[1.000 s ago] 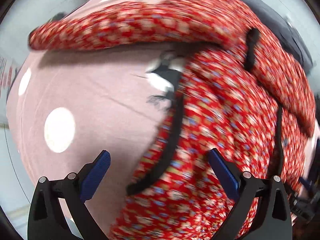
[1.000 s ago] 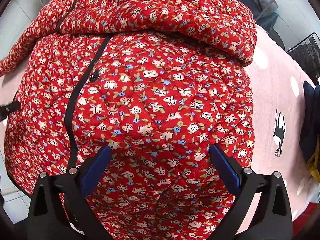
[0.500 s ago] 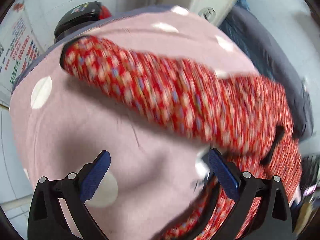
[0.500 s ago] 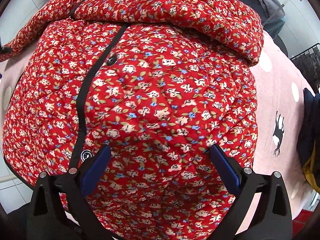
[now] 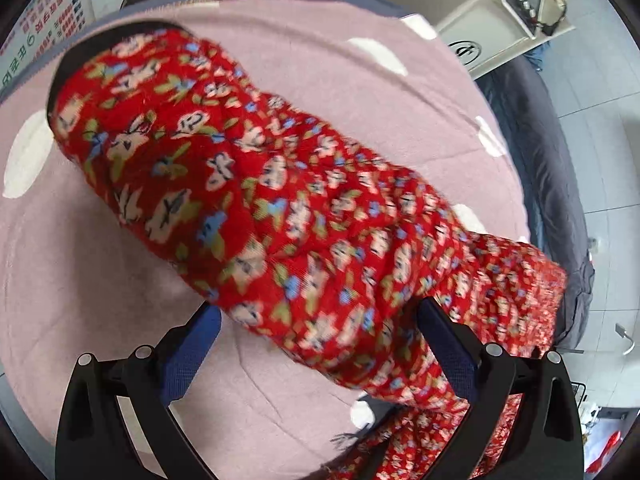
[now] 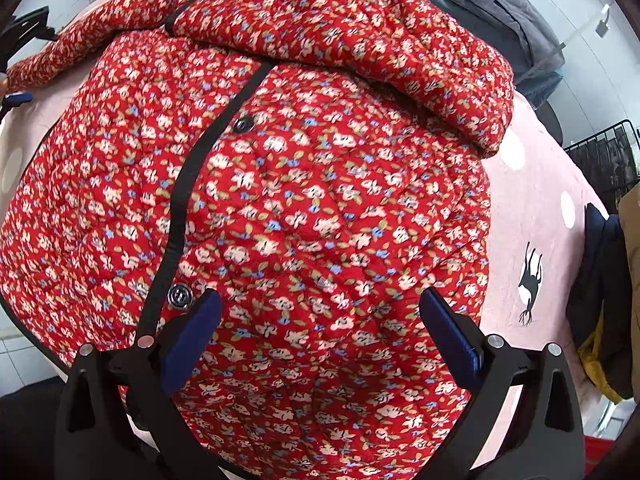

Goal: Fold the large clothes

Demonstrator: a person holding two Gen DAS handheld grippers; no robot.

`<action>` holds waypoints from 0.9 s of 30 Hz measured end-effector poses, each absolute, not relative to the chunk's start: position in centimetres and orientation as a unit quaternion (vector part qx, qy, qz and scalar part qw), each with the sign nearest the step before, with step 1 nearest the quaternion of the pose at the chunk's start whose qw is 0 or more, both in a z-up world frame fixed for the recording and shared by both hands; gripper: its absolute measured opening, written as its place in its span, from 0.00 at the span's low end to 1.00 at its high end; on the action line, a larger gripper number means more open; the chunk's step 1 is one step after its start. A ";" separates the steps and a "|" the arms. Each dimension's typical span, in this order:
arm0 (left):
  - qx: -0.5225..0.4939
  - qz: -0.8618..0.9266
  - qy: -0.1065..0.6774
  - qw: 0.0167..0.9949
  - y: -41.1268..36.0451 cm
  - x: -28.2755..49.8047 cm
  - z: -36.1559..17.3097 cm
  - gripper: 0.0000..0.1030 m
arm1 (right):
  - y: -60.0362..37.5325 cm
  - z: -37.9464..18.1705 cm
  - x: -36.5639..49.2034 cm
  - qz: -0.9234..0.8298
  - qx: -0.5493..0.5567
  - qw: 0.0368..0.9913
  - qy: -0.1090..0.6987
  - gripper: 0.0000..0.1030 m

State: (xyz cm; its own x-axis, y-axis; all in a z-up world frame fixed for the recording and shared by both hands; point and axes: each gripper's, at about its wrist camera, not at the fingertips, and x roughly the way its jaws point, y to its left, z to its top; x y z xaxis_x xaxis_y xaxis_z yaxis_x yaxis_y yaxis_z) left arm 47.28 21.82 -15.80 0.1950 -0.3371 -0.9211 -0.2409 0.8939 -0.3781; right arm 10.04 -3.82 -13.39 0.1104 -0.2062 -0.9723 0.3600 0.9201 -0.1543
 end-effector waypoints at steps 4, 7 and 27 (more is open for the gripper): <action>-0.241 -0.040 0.646 0.723 22.6 47.7 -17.3 0.91 | -3.5 -13.9 10.1 -0.188 0.063 0.738 0.645 0.94; -0.248 -0.051 0.641 0.725 23.1 47.9 -17.4 0.83 | -3.2 -14.1 10.3 -0.188 0.057 0.735 0.650 0.94; -0.183 -0.077 0.579 0.791 21.7 51.6 -8.0 0.17 | -7.6 -13.7 9.2 -0.222 0.116 0.739 0.625 0.94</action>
State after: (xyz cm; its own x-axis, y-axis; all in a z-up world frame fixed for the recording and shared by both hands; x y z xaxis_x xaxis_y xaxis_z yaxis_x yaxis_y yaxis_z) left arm 51.64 21.73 -8.02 0.3180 -0.3344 -0.8872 -0.0905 0.9208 -0.3795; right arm 9.22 -7.60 -13.67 0.1192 -0.1828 -0.9759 0.4724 0.8749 -0.1062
